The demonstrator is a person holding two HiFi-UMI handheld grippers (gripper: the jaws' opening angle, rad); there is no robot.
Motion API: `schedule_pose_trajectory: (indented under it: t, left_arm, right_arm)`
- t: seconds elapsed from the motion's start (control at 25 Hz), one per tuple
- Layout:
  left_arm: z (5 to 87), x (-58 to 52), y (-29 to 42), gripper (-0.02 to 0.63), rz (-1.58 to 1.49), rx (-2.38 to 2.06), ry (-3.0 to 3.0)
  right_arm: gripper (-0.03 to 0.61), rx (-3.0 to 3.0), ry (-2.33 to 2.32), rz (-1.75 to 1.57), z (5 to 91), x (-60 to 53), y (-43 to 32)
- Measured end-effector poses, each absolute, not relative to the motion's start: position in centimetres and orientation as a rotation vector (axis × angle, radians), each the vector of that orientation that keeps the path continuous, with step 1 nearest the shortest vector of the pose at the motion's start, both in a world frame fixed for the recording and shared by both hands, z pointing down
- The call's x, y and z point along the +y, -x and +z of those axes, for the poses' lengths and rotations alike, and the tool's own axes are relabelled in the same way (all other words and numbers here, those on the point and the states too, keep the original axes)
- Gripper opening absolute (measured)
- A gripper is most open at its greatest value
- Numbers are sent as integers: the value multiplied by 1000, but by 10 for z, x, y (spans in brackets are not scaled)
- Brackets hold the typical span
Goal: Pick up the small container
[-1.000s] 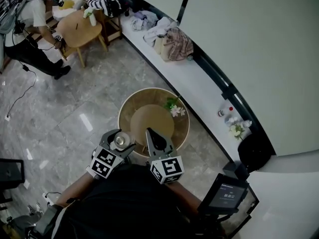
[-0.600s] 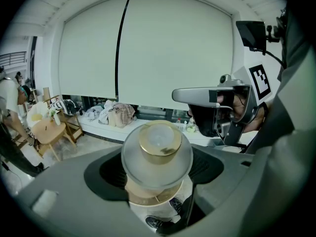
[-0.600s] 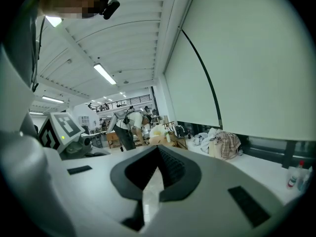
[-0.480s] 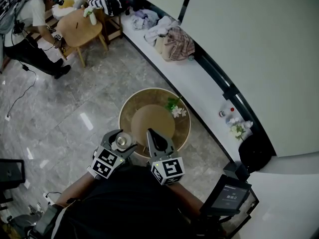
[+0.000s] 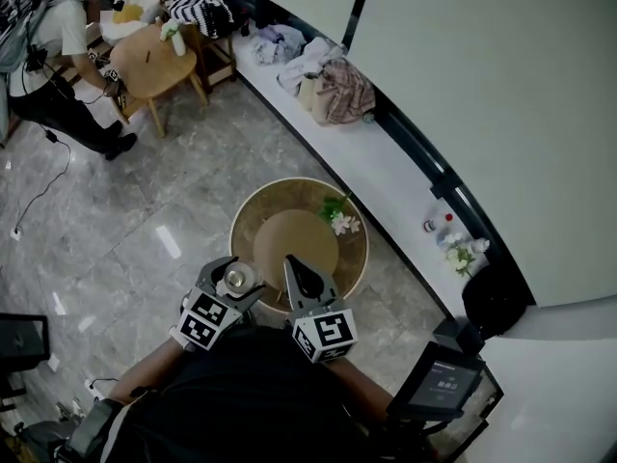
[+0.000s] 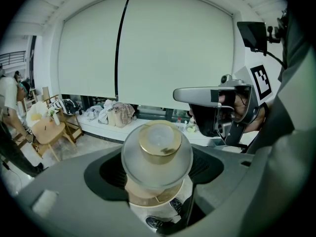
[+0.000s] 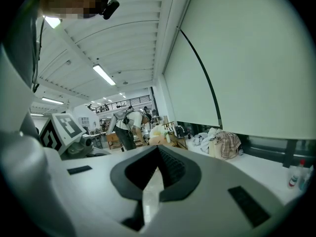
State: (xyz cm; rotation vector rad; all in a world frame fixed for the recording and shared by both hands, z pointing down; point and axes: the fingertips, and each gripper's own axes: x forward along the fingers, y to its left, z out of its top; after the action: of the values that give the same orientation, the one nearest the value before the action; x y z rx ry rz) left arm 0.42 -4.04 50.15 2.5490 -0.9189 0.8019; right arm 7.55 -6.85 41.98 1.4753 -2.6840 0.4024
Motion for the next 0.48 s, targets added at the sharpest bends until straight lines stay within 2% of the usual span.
schedule_pose_trajectory:
  t: [0.48]
  left_arm:
    - [505,-41,-7,333,812,-939,-2531]
  right_arm:
    - [-3,-2682,-1468,402,424,-69,-81]
